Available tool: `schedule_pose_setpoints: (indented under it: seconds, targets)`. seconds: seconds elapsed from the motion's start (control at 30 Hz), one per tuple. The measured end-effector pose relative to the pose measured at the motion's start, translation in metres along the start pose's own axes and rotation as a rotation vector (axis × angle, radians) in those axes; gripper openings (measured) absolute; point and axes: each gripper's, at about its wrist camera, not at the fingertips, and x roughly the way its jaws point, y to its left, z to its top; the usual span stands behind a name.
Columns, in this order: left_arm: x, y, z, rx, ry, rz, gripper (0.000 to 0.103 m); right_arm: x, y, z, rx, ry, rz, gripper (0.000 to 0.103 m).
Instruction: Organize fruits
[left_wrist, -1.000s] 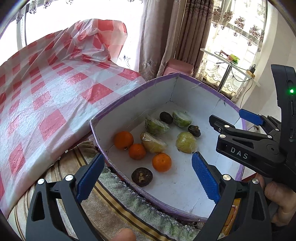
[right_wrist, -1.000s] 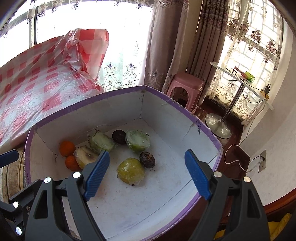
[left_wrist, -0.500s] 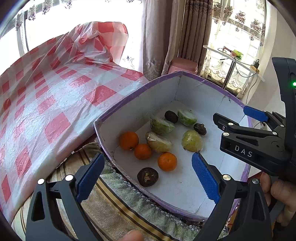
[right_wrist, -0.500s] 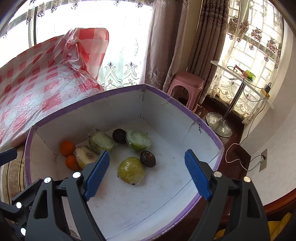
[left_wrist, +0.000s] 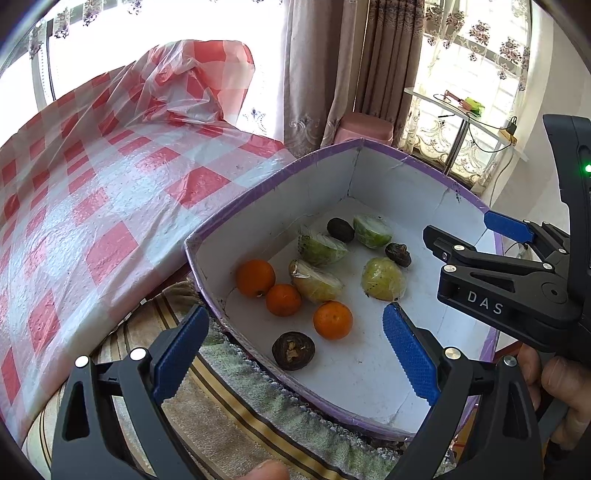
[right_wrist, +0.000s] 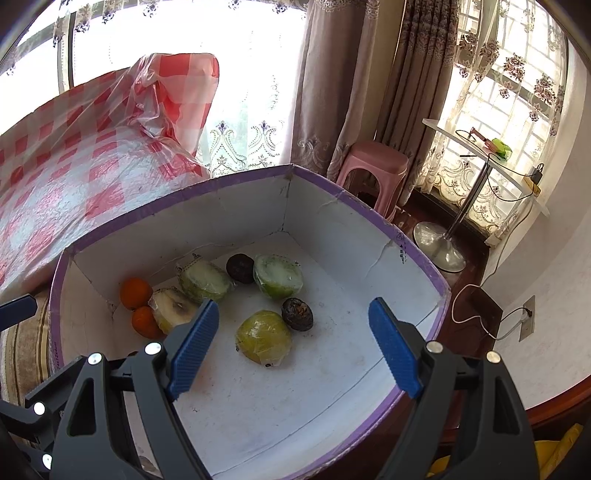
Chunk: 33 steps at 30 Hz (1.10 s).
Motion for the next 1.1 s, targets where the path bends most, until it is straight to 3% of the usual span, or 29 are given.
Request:
schedule_pose_setpoints:
  seconds: [1.1]
  targets:
    - [0.0, -0.001, -0.0011, -0.002, 0.003, -0.004, 0.092, 0.0012, 0.0015, -0.0007, -0.003, 0.008, 0.002, 0.083]
